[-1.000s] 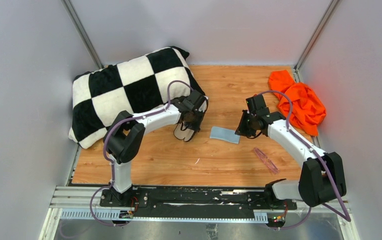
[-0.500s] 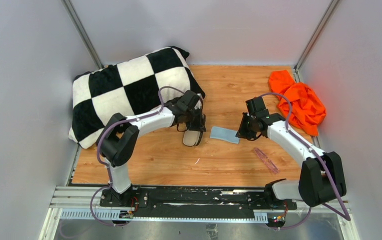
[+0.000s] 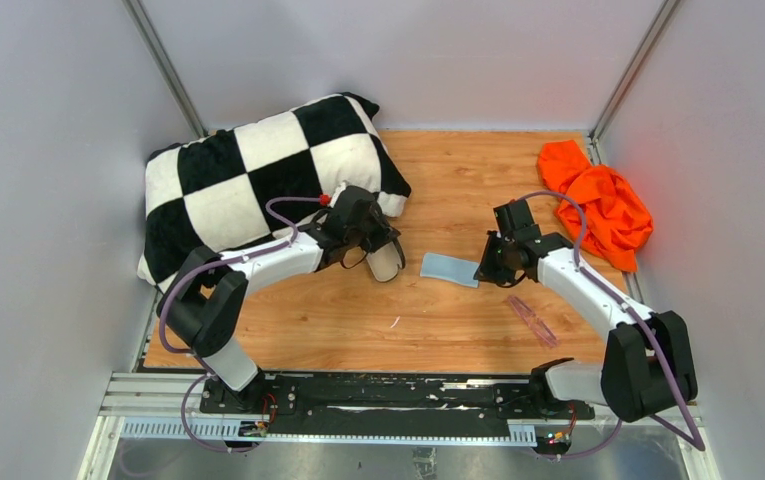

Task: Organize the sunglasses
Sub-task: Adjust the sunglasses case at the center of the board.

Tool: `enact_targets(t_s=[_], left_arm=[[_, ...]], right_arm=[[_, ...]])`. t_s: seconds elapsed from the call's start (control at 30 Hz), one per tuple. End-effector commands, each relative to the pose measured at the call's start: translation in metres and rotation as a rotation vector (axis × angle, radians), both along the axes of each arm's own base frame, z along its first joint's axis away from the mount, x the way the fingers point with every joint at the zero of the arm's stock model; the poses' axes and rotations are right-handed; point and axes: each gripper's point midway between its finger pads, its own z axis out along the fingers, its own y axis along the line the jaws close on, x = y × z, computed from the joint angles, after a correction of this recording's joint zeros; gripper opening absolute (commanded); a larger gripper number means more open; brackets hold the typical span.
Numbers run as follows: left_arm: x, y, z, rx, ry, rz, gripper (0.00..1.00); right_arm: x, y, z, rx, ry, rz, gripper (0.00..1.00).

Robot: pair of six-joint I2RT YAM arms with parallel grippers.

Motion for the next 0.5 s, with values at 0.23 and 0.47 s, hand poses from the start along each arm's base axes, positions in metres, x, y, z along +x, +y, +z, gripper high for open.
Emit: enact_targets(t_s=[0.23, 0.47], left_arm=[[0.067, 0.072, 0.015, -0.068, -0.109, 0.481, 0.0], [0.066, 0.064, 0.001, -0.093, -0.064, 0.434, 0.28]], right_arm=[[-0.02, -0.013, -0.012, -0.034, 0.03, 0.003, 0.19], [-0.023, -0.015, -0.016, -0.042, 0.04, 0.002, 0.2]])
